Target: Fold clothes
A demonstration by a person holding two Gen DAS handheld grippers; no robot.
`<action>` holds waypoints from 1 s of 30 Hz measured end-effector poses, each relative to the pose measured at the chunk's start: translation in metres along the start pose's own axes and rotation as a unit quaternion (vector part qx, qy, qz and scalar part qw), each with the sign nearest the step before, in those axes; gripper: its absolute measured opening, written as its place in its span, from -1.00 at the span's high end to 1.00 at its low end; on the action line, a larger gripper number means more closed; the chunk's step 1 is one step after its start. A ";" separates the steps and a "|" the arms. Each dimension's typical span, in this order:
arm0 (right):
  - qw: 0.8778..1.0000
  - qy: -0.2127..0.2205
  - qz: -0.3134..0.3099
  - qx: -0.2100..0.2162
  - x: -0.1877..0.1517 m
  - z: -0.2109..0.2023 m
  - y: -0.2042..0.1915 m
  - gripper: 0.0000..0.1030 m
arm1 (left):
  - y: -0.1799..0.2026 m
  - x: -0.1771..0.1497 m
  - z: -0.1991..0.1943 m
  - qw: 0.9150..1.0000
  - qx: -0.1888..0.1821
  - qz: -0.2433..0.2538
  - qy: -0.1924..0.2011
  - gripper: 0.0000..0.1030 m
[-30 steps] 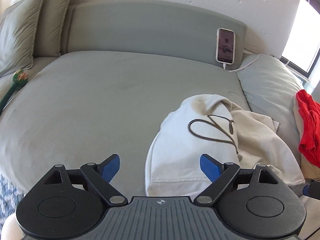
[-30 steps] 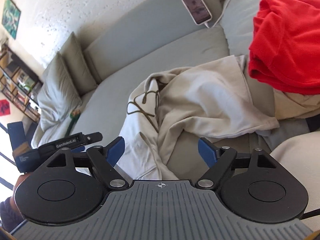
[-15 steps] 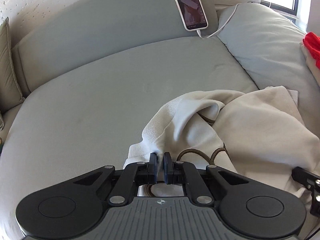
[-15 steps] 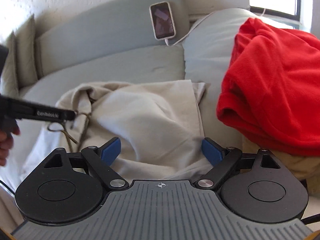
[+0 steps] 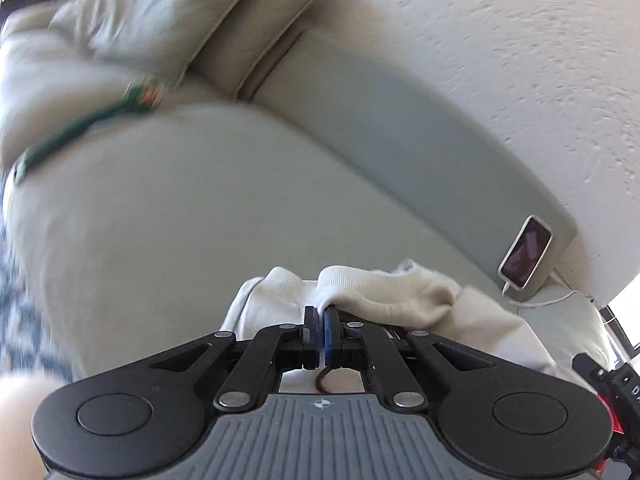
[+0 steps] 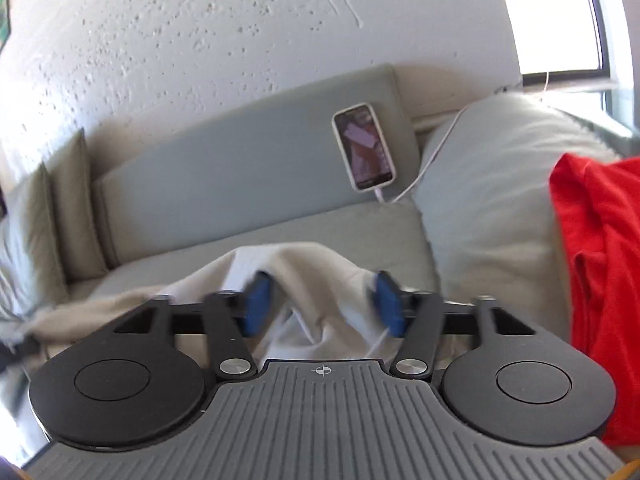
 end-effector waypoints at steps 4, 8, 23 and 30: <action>0.998 -0.043 0.000 0.037 -0.019 -0.011 -0.014 -0.77 | -0.020 -0.043 0.013 0.994 -0.018 0.000 -0.111 0.92; 0.994 -0.098 0.000 0.053 -0.051 -0.039 -0.012 -0.77 | -0.019 -0.042 -0.019 0.998 -0.011 0.032 -0.049 0.07; 0.977 -0.161 -0.115 0.079 -0.148 0.025 -0.029 -0.12 | -0.020 -0.024 -0.063 0.997 0.029 0.069 0.032 -0.35; 0.973 -0.168 -0.135 0.087 -0.139 0.010 -0.039 0.92 | -0.028 -0.018 -0.065 0.997 0.037 0.059 0.032 -0.36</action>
Point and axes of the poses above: each gripper's, at about its wrist camera, not at the fingertips, and z roughly the way its jaws point, y to its right, x to its top, the point moved 3 cm from there along z, roughly the way its jaws point, and after that the axes turned 15 degrees about x, right-handed, at the moved point
